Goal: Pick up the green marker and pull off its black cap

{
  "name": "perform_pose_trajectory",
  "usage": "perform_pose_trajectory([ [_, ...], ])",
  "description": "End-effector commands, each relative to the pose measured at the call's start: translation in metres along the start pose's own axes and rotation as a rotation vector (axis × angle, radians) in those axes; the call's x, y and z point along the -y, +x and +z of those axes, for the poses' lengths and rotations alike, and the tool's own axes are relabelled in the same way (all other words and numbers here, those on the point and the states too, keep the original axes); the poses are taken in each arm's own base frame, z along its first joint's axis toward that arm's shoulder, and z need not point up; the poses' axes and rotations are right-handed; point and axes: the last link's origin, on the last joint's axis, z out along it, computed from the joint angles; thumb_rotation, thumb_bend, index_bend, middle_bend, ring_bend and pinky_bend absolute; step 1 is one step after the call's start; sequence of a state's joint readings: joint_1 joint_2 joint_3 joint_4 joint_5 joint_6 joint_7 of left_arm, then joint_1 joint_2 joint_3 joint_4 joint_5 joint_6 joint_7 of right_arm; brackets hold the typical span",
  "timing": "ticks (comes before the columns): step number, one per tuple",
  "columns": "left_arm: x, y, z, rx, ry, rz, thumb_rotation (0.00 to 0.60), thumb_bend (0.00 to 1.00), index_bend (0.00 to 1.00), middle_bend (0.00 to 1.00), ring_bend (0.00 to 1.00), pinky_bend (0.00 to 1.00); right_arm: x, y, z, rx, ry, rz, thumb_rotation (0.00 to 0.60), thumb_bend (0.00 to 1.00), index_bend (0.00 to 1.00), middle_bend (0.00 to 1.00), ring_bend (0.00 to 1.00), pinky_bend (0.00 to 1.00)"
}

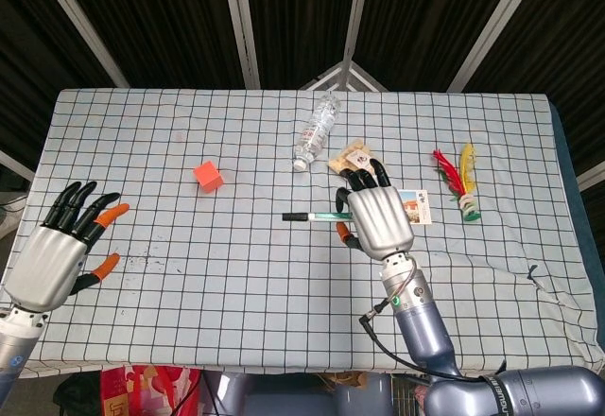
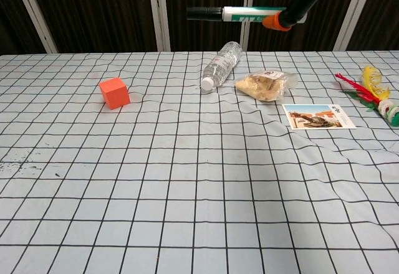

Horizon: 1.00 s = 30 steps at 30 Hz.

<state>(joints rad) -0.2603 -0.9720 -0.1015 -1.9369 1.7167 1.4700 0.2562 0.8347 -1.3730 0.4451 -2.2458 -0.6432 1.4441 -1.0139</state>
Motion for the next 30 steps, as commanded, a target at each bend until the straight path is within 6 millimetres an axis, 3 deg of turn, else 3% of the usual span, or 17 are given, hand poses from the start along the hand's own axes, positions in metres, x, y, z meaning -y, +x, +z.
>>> perform_pose_trajectory([
  [1,-0.010,-0.002,0.003,-0.006,-0.026,-0.011,0.600,0.38,0.23,0.16,0.00,0.00,0.007,0.008,-0.003,-0.005,0.008,-0.018,0.600,0.53,0.66,0.23,0.21,0.09],
  [8,-0.030,-0.010,0.018,-0.060,-0.061,-0.058,0.600,0.37,0.26,0.18,0.00,0.00,0.023,0.019,-0.013,-0.016,0.044,0.007,0.600,0.52,0.66,0.23,0.21,0.09],
  [22,-0.057,-0.032,0.034,-0.145,-0.117,-0.114,0.600,0.37,0.34,0.23,0.00,0.03,0.029,0.016,-0.015,-0.018,0.050,0.076,0.600,0.53,0.66,0.23,0.21,0.09],
  [24,-0.068,-0.036,0.039,-0.173,-0.143,-0.127,0.600,0.37,0.34,0.23,0.00,0.04,0.032,0.016,-0.015,-0.018,0.058,0.089,0.600,0.53,0.67,0.23,0.21,0.09],
  [30,-0.081,-0.037,0.049,-0.208,-0.163,-0.137,0.600,0.37,0.35,0.24,0.00,0.04,0.038,0.016,-0.016,-0.027,0.072,0.092,0.600,0.52,0.67,0.23,0.21,0.09],
])
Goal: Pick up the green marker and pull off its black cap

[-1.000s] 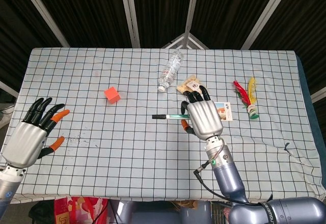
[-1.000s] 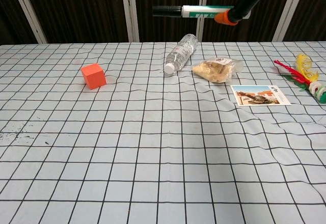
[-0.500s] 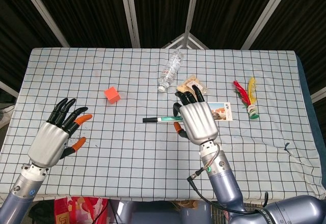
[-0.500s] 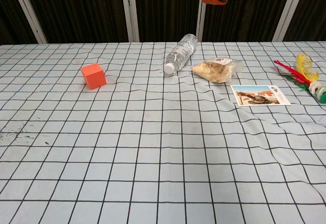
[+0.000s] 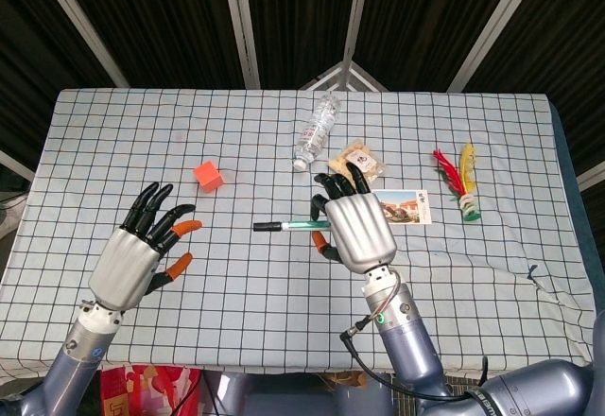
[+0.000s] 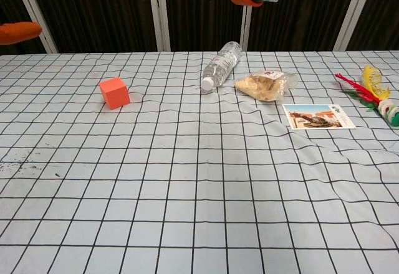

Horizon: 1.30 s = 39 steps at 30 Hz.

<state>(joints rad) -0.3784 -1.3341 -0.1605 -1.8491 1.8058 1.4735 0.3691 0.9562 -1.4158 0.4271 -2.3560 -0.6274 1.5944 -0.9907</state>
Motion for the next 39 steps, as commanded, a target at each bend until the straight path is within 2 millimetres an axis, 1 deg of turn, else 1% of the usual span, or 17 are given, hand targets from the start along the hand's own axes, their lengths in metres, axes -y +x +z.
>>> perform_pose_trajectory([
  [1,-0.006,-0.001,0.007,-0.018,-0.015,-0.007,0.600,0.37,0.35,0.24,0.00,0.03,0.002,0.000,0.000,-0.005,0.006,0.000,0.600,0.52,0.67,0.23,0.21,0.09],
  [9,-0.024,-0.003,0.024,-0.058,-0.049,-0.038,0.600,0.37,0.38,0.26,0.00,0.04,0.012,-0.004,-0.002,-0.007,0.034,-0.006,0.600,0.53,0.67,0.23,0.21,0.09],
  [16,-0.036,-0.016,0.035,-0.081,-0.073,-0.065,0.600,0.37,0.42,0.29,0.00,0.04,0.020,-0.006,-0.004,-0.012,0.045,-0.004,0.600,0.53,0.67,0.23,0.21,0.09],
  [23,-0.044,-0.023,0.040,-0.102,-0.090,-0.065,0.600,0.37,0.43,0.30,0.00,0.04,0.022,-0.006,-0.003,-0.011,0.039,0.001,0.600,0.53,0.67,0.23,0.21,0.09],
  [33,-0.051,-0.023,0.047,-0.150,-0.098,-0.071,0.600,0.37,0.47,0.32,0.00,0.04,0.025,-0.004,-0.002,-0.013,0.051,0.008,0.600,0.53,0.68,0.23,0.21,0.09],
  [39,-0.052,-0.026,0.050,-0.148,-0.096,-0.066,0.600,0.37,0.48,0.32,0.00,0.04,0.025,-0.005,-0.002,-0.011,0.049,0.010,0.600,0.53,0.68,0.23,0.21,0.09],
])
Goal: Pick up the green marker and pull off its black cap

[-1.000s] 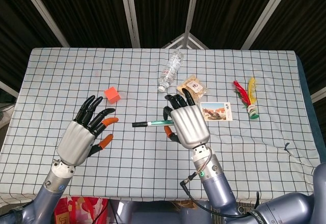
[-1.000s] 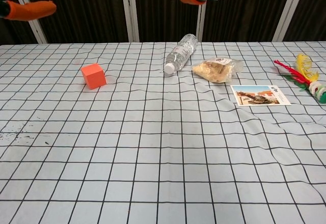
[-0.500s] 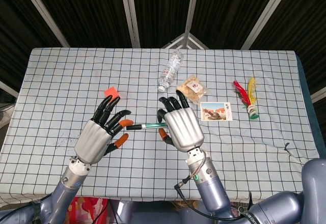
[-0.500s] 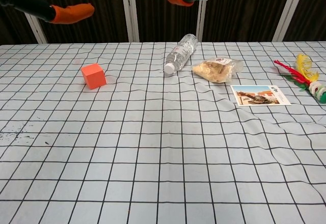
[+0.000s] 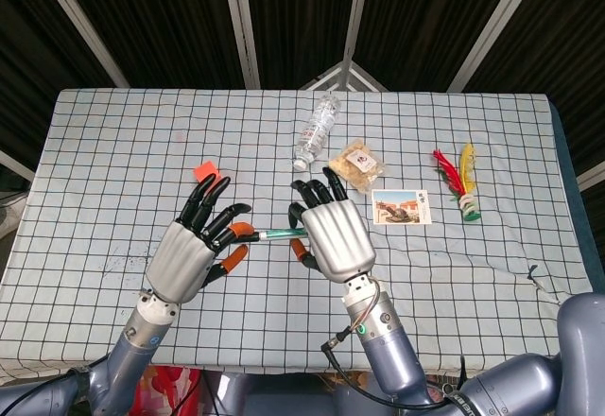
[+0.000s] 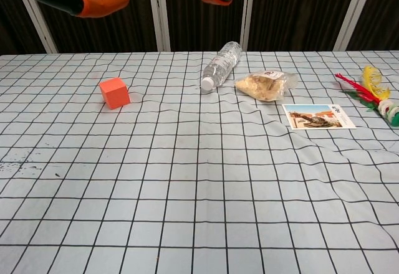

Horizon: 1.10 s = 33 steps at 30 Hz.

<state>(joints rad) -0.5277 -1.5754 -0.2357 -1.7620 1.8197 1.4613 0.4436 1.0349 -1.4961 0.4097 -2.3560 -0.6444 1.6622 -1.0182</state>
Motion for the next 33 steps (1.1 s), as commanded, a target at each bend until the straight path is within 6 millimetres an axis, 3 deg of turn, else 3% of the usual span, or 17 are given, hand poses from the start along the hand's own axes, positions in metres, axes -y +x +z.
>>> perform_pose_trajectory([
  [1,-0.0002,-0.0004,0.0009,-0.006,0.001,0.004,0.600,0.37,0.48,0.33,0.00,0.04,-0.0009,0.0001,-0.0001,-0.001,-0.003,0.000,0.600,0.53,0.68,0.23,0.21,0.09],
  [33,0.0050,-0.0054,0.0022,-0.031,0.023,0.047,0.600,0.38,0.54,0.35,0.00,0.04,-0.0051,-0.0002,-0.0003,0.005,-0.007,-0.002,0.600,0.53,0.69,0.23,0.21,0.09],
])
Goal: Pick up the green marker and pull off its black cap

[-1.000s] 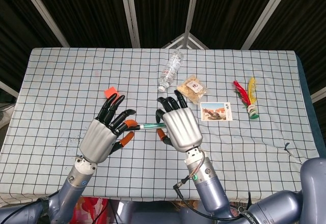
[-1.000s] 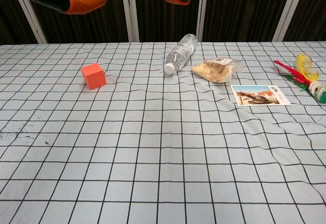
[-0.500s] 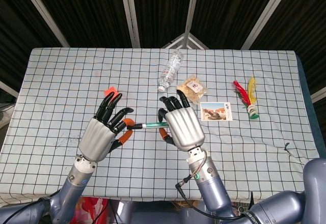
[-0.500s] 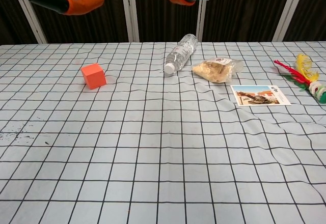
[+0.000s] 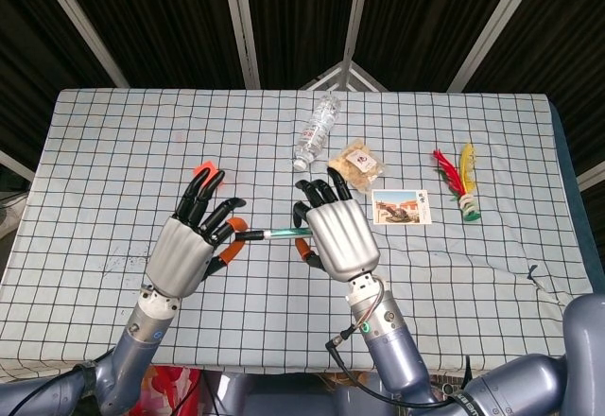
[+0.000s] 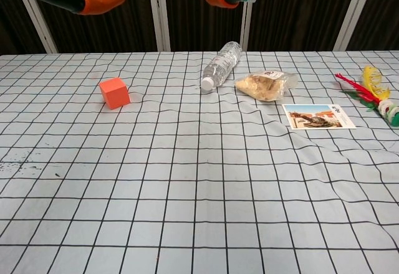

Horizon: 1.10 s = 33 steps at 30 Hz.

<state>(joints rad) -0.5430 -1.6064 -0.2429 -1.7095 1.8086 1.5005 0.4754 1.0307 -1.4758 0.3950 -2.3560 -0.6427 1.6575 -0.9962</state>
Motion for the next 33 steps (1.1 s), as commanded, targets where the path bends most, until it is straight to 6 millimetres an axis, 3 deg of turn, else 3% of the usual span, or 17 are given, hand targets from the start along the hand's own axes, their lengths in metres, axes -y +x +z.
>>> perform_pose_trajectory([
  [1,0.0002,-0.0003,-0.0003,0.002,0.001,-0.003,0.600,0.38,0.54,0.35,0.00,0.04,0.0000,0.0000,0.0001,0.000,-0.001,0.001,0.600,0.53,0.69,0.23,0.21,0.09],
  [33,0.0012,-0.0053,0.0002,-0.014,0.023,0.005,0.600,0.48,0.64,0.38,0.00,0.04,-0.0023,0.0011,-0.0003,-0.008,-0.004,-0.005,0.600,0.53,0.70,0.23,0.21,0.09],
])
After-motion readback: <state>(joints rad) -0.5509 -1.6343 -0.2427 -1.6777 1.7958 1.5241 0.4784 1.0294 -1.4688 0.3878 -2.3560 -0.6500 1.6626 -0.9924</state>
